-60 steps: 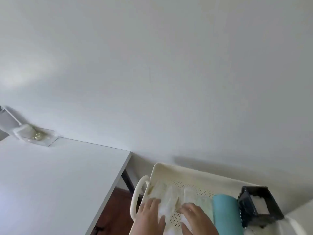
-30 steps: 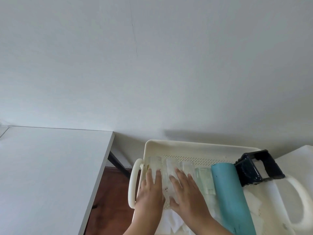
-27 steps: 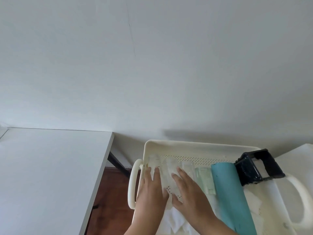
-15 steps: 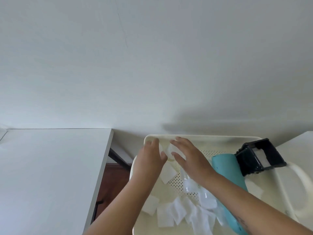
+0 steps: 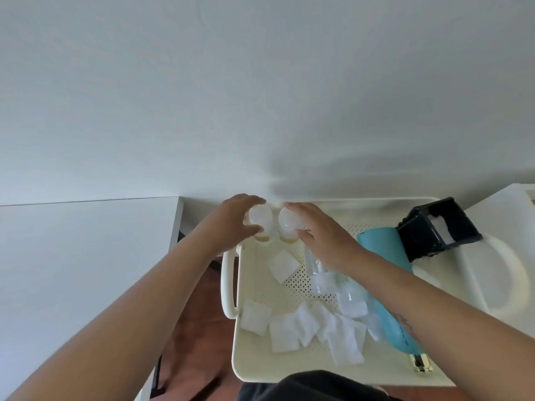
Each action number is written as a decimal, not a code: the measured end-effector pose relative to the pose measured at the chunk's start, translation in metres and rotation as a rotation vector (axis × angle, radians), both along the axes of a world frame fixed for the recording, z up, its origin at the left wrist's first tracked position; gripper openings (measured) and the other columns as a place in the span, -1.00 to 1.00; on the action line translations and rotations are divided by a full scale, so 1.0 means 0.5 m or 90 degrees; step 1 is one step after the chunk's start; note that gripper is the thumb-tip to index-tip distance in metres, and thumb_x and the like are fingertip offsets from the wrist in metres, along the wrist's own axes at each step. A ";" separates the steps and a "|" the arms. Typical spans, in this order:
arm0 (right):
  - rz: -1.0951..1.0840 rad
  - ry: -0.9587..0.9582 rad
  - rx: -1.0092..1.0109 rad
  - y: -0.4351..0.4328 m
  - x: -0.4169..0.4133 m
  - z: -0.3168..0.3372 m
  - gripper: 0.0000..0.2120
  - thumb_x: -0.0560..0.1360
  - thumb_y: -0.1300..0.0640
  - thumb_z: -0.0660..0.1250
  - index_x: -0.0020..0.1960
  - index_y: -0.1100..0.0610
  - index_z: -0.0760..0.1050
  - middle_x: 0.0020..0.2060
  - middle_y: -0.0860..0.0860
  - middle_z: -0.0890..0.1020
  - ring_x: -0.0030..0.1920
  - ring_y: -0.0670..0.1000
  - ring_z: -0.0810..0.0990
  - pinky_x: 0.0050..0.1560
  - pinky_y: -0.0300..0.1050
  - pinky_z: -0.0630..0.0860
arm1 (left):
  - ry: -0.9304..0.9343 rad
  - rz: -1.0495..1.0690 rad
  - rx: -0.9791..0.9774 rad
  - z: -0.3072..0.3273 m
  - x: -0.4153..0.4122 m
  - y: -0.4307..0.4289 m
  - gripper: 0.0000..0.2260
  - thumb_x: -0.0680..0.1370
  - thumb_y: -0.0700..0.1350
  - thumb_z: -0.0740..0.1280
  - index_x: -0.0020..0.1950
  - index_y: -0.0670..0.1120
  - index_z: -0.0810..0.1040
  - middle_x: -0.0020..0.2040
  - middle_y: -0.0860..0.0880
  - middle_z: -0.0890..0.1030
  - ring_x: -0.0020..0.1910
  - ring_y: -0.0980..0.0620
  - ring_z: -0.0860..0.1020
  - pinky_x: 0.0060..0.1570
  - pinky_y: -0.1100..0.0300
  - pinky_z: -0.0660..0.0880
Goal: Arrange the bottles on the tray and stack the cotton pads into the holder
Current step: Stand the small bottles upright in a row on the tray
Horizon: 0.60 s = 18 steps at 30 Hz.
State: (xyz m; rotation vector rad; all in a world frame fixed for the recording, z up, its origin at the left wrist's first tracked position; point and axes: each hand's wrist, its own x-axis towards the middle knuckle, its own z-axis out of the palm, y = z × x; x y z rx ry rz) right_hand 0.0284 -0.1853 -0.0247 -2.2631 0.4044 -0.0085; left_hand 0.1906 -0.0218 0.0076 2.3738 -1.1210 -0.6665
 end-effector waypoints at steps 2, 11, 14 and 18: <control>-0.018 -0.011 -0.004 0.005 0.006 -0.004 -0.51 0.59 0.19 0.21 0.47 -0.06 0.21 0.42 -0.11 0.31 0.31 -0.05 0.43 0.26 -0.09 0.44 | -0.006 0.013 -0.020 -0.010 -0.002 -0.001 -0.54 0.47 -0.03 0.49 0.34 0.05 0.47 0.23 0.08 0.54 -0.01 0.10 0.53 -0.01 0.22 0.45; -0.048 -0.037 0.016 0.008 0.022 -0.026 -0.50 0.59 0.16 0.22 0.45 -0.16 0.19 0.42 -0.18 0.29 0.34 -0.14 0.37 0.28 -0.08 0.45 | -0.059 0.076 -0.046 -0.024 -0.014 0.001 -0.49 0.47 0.08 0.46 0.35 -0.03 0.43 0.27 0.00 0.54 0.01 0.05 0.55 -0.02 0.15 0.50; -0.060 -0.046 0.004 0.012 0.024 -0.029 -0.50 0.59 0.15 0.23 0.44 -0.19 0.18 0.42 -0.21 0.29 0.32 -0.16 0.38 0.26 -0.09 0.47 | -0.054 0.074 -0.045 -0.017 -0.018 -0.003 -0.50 0.48 0.05 0.46 0.37 -0.02 0.43 0.29 0.01 0.54 0.04 0.04 0.57 0.01 0.11 0.52; -0.068 -0.058 -0.012 0.020 0.020 -0.033 -0.46 0.59 0.18 0.22 0.46 -0.19 0.15 0.47 -0.18 0.26 0.38 -0.15 0.33 0.30 -0.10 0.45 | -0.056 0.083 -0.021 -0.009 -0.021 -0.006 -0.50 0.47 0.05 0.47 0.36 -0.01 0.43 0.28 -0.01 0.55 0.04 0.00 0.58 0.04 0.02 0.56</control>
